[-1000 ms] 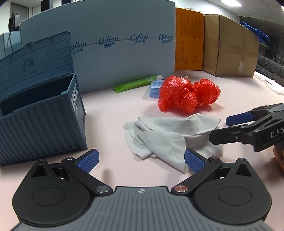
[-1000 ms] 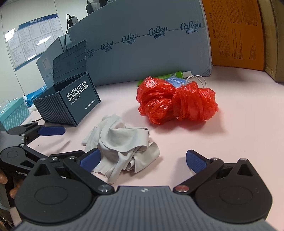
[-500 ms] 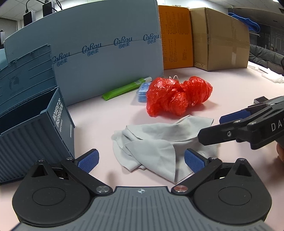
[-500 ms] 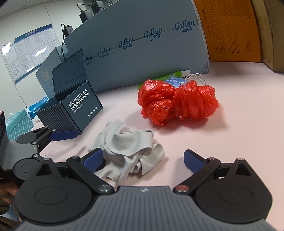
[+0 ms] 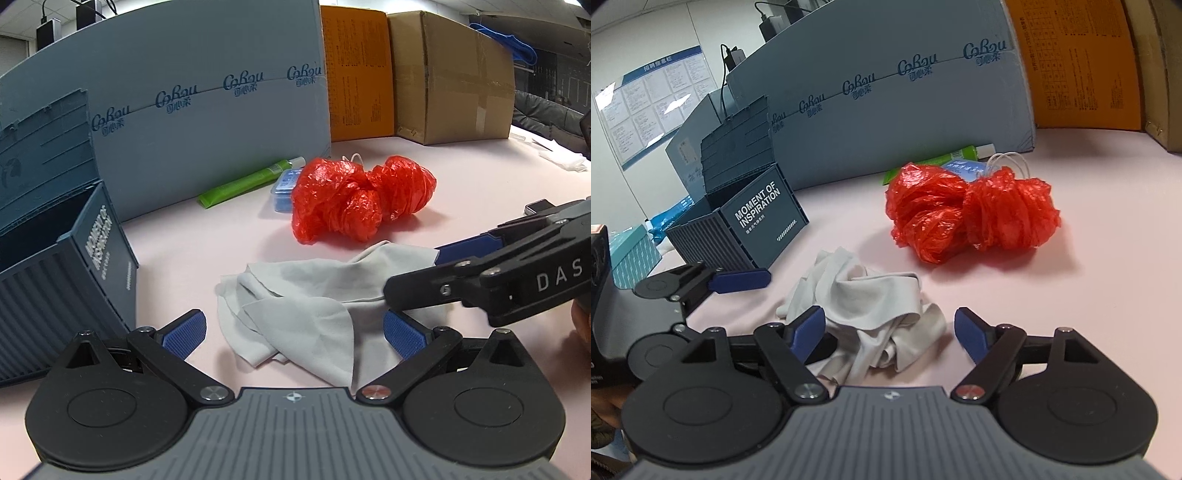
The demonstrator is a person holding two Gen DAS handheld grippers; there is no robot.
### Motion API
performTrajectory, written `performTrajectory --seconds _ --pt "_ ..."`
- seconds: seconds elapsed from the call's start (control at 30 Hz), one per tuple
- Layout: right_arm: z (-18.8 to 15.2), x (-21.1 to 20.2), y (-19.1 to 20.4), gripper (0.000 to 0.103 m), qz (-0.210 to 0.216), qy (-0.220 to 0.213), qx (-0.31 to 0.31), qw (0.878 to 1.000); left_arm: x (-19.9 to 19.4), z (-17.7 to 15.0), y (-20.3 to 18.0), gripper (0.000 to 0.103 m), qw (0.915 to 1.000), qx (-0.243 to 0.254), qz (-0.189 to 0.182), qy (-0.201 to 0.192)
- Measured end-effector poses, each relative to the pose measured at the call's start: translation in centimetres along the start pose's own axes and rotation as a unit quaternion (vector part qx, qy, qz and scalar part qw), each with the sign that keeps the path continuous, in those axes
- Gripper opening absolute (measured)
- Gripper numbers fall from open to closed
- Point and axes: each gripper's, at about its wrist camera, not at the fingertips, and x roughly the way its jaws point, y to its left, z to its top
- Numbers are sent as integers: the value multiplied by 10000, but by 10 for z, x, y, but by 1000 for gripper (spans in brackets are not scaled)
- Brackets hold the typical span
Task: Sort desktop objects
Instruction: 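Close the left tool on the grey cloth while the right tool grips beside it, then lift the grey cloth with both tools toward the blue container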
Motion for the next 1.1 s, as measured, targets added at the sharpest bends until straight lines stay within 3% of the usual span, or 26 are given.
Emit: performTrajectory --seconds 0.07,0.13,0.27,0.37,0.43,0.5,0.67,0.8,1.1 --pt "1 2 5 79 14 56 -138 9999 3 0 -2 103 10000 42 3 41" --pt "1 4 10 67 -15 116 -289 9995 5 0 -4 103 9999 80 5 61" --pt "3 6 12 55 -73 166 -338 9993 6 -1 -6 100 9999 131 3 47" --pt "5 6 7 47 -79 169 -172 9997 4 -1 -7 83 9997 195 -113 -8" --pt "6 6 2 33 -83 180 -15 9998 3 0 -10 72 9994 267 -219 -30" --pt "7 6 -3 19 -78 222 121 9996 4 3 -10 53 9990 232 -372 -3" --pt "7 5 -3 17 -70 232 151 9996 8 10 -3 21 9987 -78 -488 111" --pt "7 6 5 15 -35 269 -40 9996 10 12 6 7 9973 -391 -603 166" --pt "8 8 11 15 43 318 -169 9993 3 13 4 5 9949 -550 -837 68"
